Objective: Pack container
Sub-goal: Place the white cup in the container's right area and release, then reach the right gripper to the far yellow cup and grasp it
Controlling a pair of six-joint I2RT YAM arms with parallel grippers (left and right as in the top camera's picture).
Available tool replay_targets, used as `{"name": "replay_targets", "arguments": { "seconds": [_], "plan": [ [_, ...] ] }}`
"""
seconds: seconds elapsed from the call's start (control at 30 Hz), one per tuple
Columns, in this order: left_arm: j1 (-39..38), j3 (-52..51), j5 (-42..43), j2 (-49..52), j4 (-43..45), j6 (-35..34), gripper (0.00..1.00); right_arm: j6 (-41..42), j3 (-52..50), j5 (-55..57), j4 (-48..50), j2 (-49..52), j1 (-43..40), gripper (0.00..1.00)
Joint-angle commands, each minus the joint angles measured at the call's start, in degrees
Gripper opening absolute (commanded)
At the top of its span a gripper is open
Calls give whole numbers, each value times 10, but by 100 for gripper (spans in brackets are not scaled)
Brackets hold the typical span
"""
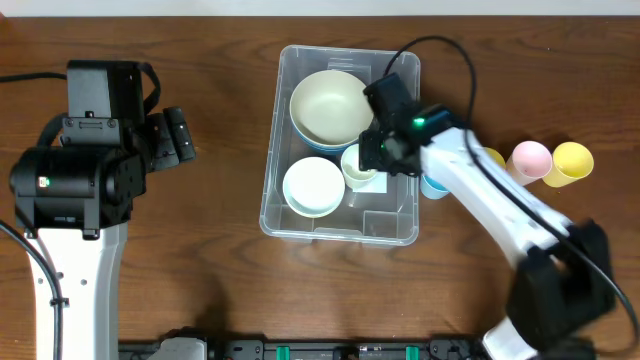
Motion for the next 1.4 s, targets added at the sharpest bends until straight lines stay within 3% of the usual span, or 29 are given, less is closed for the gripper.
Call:
{"name": "replay_targets", "arguments": {
  "seconds": [0.0, 0.1, 0.27, 0.37, 0.57, 1.03, 1.3, 1.37],
  "plan": [
    [2, 5, -1, 0, -1, -10, 98, -11, 42, 23, -21, -106, -31, 67],
    [2, 5, -1, 0, -1, -10, 98, -11, 42, 62, -51, -175, -88, 75],
    [2, 5, -1, 0, -1, -10, 98, -11, 42, 71, -99, -241, -254, 83],
    [2, 5, -1, 0, -1, -10, 98, -11, 41, 66, -119, -240, -374, 88],
    [2, 5, -1, 0, -1, -10, 98, -4, 37, -12, -108, -176, -553, 88],
    [2, 5, -1, 0, -1, -10, 98, -5, 37, -14, -103, 35, -612, 88],
    [2, 5, -1, 0, -1, -10, 98, -7, 37, -16, -86, 98, -627, 86],
    [2, 5, -1, 0, -1, -10, 98, -11, 37, -16, -77, 108, -627, 82]
  ]
}}
